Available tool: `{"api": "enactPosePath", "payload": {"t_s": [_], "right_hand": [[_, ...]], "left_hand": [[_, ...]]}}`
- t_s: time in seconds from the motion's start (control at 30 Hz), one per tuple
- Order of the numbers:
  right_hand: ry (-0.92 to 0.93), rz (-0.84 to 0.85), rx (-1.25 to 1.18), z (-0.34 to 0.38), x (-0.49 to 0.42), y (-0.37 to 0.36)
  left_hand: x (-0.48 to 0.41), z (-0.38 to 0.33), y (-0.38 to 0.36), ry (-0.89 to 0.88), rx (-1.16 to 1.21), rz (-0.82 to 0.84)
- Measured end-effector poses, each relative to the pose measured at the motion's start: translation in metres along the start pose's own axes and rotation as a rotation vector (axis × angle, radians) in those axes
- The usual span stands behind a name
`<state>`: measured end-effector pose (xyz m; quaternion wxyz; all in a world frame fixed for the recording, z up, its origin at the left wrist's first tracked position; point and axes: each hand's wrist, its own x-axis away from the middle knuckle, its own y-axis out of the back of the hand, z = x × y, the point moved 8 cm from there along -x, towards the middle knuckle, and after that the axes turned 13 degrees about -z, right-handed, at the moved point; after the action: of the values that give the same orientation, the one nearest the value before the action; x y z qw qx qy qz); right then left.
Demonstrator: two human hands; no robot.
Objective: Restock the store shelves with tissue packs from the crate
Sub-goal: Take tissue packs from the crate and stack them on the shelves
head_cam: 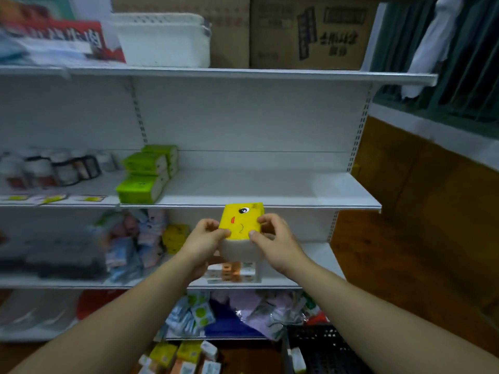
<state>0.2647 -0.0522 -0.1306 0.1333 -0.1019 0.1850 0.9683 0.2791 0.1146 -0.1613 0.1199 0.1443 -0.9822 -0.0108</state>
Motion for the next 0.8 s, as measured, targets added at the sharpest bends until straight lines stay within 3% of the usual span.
{"api": "enactPosePath", "payload": {"t_s": [0.1, 0.2, 0.47, 0.67, 0.8], "right_hand": [[-0.069, -0.041, -0.001, 0.013, -0.004, -0.051], [-0.269, 0.107, -0.068, 0.002, -0.006, -0.112], [-0.451, -0.004, 0.03, -0.035, 0.003, -0.176], [-0.479, -0.056, 0.122, -0.067, -0.028, -0.207], [-0.393, 0.068, 0.111, -0.081, -0.061, -0.24]], "left_hand": [[-0.017, -0.006, 0.055, -0.034, -0.016, 0.064], [-0.034, -0.009, 0.099, -0.084, -0.044, 0.089], [-0.094, 0.03, 0.175, -0.098, -0.189, -0.283], [-0.134, 0.07, 0.156, 0.001, -0.231, -0.08], [-0.184, 0.087, 0.144, 0.072, -0.255, -0.013]]}}
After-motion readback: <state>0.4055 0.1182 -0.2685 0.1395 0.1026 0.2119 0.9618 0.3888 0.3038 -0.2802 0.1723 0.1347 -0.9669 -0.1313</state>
